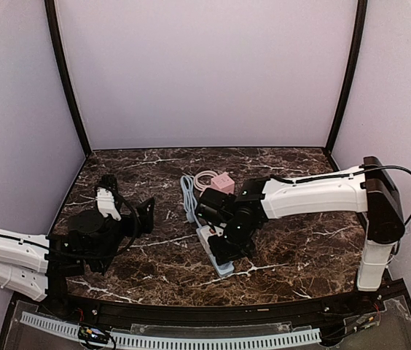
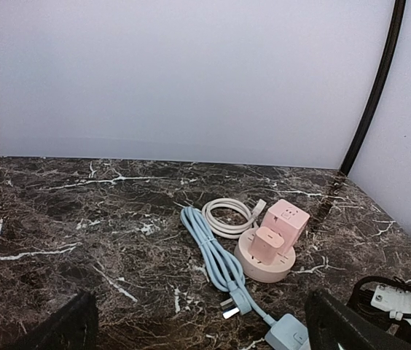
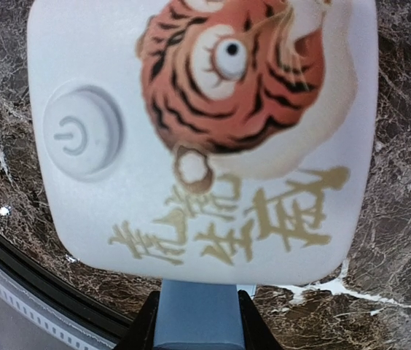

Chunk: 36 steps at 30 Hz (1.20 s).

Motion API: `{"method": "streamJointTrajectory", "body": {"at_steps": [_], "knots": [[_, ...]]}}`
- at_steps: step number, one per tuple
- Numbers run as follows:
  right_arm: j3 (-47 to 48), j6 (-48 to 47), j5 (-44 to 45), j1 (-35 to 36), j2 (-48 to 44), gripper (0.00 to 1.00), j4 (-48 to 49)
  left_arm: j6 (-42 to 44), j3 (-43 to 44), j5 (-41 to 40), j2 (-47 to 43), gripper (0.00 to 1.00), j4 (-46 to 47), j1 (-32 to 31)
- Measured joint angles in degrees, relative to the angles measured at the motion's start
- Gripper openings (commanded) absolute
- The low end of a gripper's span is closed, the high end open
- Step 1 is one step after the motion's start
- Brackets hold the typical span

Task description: Insert the plug

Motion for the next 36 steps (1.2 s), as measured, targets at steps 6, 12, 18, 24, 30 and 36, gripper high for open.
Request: {"method": "streamJointTrajectory", "body": {"at_steps": [6,12,18,24,30,36], "knots": [[1.6,0.1,0.7,0.3,1.2,0.0,-1.4,0.0,0.0,0.0,0.0,0.99,0.0,0.0],[4.3,0.7,2.6,1.2,3.1,0.0,-4.0,0.1,0.0,-0.2,0.0,0.99,0.0,0.0],[5.7,1.4,3.4,1.6,4.2,0.0,-5.3,0.5,0.0,-0.5,0.0,0.99,0.0,0.0],[7.0,1.6,4.7,1.9,6.7,0.0,-5.7,1.0,-0.1,-0.8,0.0,0.99,0.1,0.0],[7.6,1.3,5.4,2.0,7.1,0.0,-6.2,1.2,-0.1,-0.9,0.0,0.99,0.4,0.0],[7.6,1.4,5.9,2.2,7.1,0.0,-6.2,1.5,-0.1,-0.9,0.0,0.99,0.4,0.0]]}}
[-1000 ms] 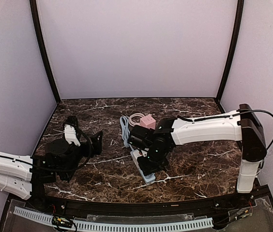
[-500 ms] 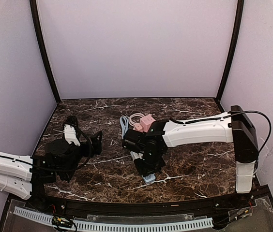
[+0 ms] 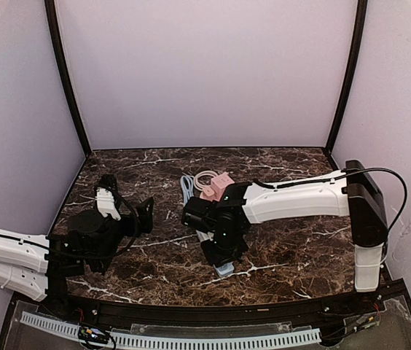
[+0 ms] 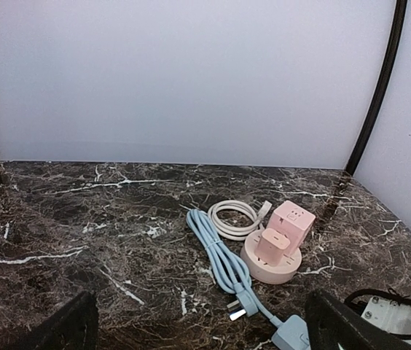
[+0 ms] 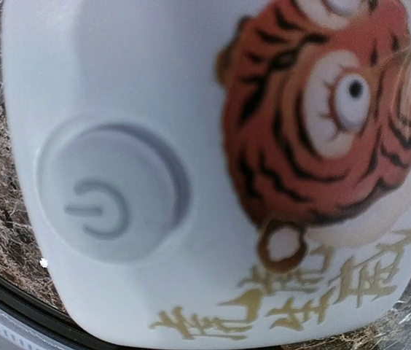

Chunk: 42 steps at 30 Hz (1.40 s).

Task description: Insert the plug

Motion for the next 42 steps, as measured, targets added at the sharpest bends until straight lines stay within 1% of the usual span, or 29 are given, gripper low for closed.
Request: {"method": "streamJointTrajectory", "body": {"at_steps": [1,4,6,9,12,17,19,21,23,26,27,30,36,39,42], "knots": [[0.0,0.0,0.0,0.0,0.0,0.0,0.0,0.0,0.0,0.0,0.0,0.99,0.0,0.0],[-0.1,0.0,0.0,0.0,-0.2,0.2,0.1,0.1,0.0,0.0,0.0,0.99,0.0,0.0],[-0.1,-0.1,0.1,0.2,-0.3,0.35,0.2,0.1,0.0,-0.1,0.0,0.99,0.0,0.0],[-0.4,-0.3,0.7,0.4,-0.4,0.47,0.7,0.1,0.0,-0.1,0.0,0.99,0.0,0.0],[-0.7,-0.6,1.4,0.4,-0.4,0.56,1.1,0.2,0.0,-0.2,0.0,0.99,0.0,0.0],[-0.3,-1.2,3.0,0.4,-0.8,0.68,1.4,0.2,0.0,-0.2,0.0,0.99,0.0,0.0],[0.0,-1.2,3.5,0.4,-1.6,0.75,1.4,0.3,0.0,-0.2,0.0,0.99,0.0,0.0],[0.0,-1.2,4.3,0.4,-3.3,0.79,1.4,0.3,0.0,-0.2,0.0,0.99,0.0,0.0],[0.0,-1.4,5.6,0.4,-6.0,0.88,1.5,0.4,0.0,-0.2,0.0,0.99,0.0,0.0],[-0.4,-1.4,8.8,0.4,-10.8,0.96,2.2,0.6,0.0,-0.4,0.0,0.99,0.0,0.0],[-0.8,-1.4,10.0,0.4,-12.4,0.97,2.6,0.7,0.0,-0.4,0.0,0.99,0.0,0.0],[-4.2,-1.7,14.1,0.3,-17.4,0.98,5.7,1.4,0.0,-0.8,0.0,0.99,0.0,0.0],[-19.0,-3.6,21.6,-1.6,-27.6,0.99,16.0,3.8,0.0,-3.1,0.6,0.99,0.5,0.0],[-26.7,-5.1,25.1,-4.4,-33.2,0.99,21.0,5.5,0.0,-4.5,1.1,0.99,1.2,0.2],[-34.4,-7.4,27.8,-7.4,-40.7,0.99,28.2,7.0,0.2,-5.4,1.7,0.99,1.4,1.0]]}}
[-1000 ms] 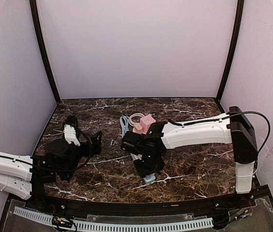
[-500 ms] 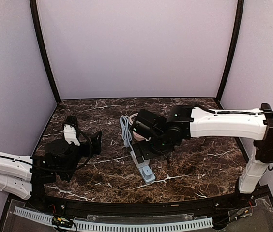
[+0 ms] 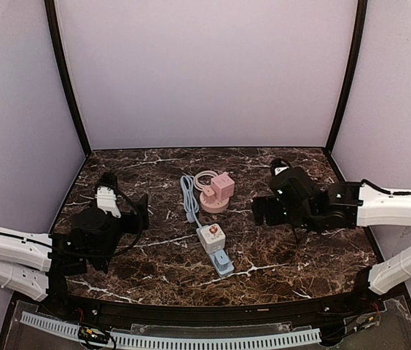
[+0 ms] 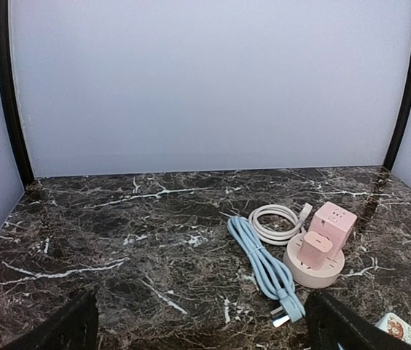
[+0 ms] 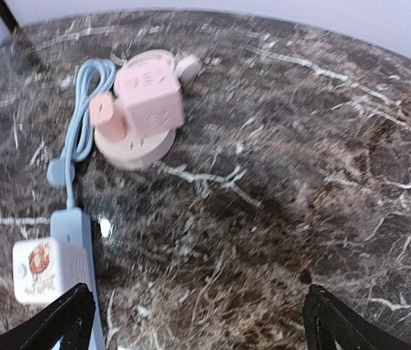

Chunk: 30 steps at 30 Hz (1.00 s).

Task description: Insert the plug

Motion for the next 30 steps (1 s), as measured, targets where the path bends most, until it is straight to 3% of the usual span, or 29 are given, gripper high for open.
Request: {"method": "streamJointTrajectory", "body": {"at_steps": [6,11,20,30], "knots": [[-8.1,-2.4,10.4,-3.4,-9.9,0.99,10.3,4.4,2.6,-3.5,0.6,0.99,-1.4,4.1],[-9.4,-6.4,13.3,-10.1,-10.3,0.99,15.4,7.7,2.9,-3.8,-2.3,0.99,-5.8,14.6],[-15.9,-18.8,11.8,-22.6,-7.6,0.99,29.8,9.9,-1.1,3.0,-8.0,0.99,-7.6,36.9],[-27.8,-28.3,1.9,-37.4,-4.4,0.99,47.1,11.4,-3.3,11.9,3.3,0.99,-1.5,51.7]]}}
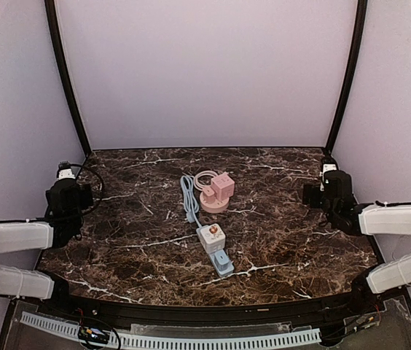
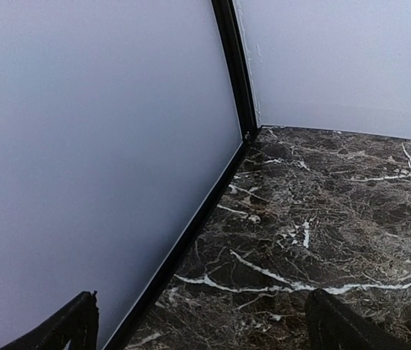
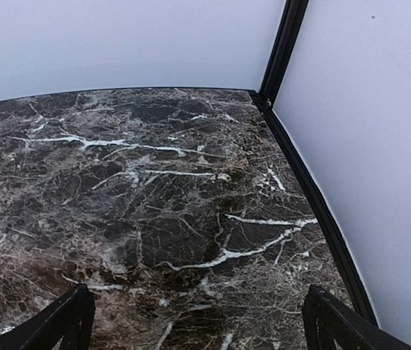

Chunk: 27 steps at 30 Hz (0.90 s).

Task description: Insert the plug

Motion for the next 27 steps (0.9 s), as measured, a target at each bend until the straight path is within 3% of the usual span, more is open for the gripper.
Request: {"method": "streamJointTrajectory", "body": {"at_steps": [5,10,15,21,27], "knots": [[-7.3,-5.0,-3.5,-2.6,-1.7,0.99,13.3,3.3,-3.0,5.5,13.4,0.99,15.7,2.4],[-17.2,-9.0,-6.4,-5.6,-1.1,0.99,30.3,4.3,-3.4,9.9,17.6,0.99,20.8,4.5],[-19.6,-9.5,-10.1,-9.7,2.9,0.99,42.1,4.2,-2.1,14.1,17.7,0.99,22.7,7.5],[-17.6,-10.7,-15.2,-12.2,6.9,0.99,47.6,4.6,-0.8,16.1,23.5,0.99,28.2,8.6],[-15.7,-10.6,-20.3,-16.3,10.9,0.99,49.9,4.5,-0.1,18.4,26.0,0.99,28.1,9.9]]}}
